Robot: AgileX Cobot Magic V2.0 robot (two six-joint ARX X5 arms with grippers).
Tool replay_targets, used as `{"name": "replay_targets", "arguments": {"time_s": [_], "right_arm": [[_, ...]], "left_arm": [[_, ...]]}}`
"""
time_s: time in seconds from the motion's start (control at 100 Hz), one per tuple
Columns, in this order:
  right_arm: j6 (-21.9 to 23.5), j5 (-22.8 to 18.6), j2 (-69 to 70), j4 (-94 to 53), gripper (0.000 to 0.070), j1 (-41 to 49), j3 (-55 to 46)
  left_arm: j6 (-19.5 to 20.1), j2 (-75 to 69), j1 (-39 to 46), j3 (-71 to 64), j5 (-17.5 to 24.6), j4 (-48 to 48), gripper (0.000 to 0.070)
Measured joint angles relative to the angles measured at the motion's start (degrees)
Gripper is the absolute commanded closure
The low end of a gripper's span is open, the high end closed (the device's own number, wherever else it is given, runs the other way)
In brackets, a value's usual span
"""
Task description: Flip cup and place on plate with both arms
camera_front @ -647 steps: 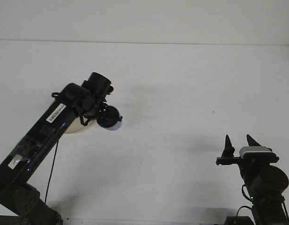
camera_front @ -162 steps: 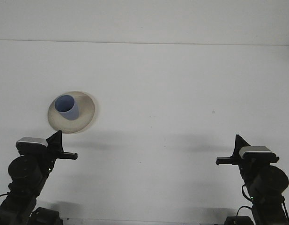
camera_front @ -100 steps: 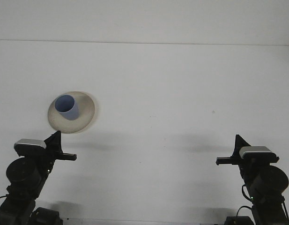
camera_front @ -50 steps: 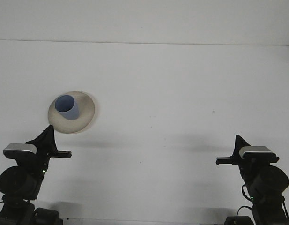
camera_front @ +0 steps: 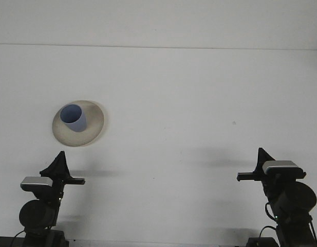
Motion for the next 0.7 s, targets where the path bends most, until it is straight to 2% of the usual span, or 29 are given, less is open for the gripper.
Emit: {"name": "replay_targets", "arguments": {"time_s": [0.7], "right_arm": [[0.0, 0.0, 0.0, 0.0, 0.07, 0.0, 0.0]], "left_arm": [[0.0, -2.9, 1.3, -2.8, 0.0, 0.4, 0.0689]]}}
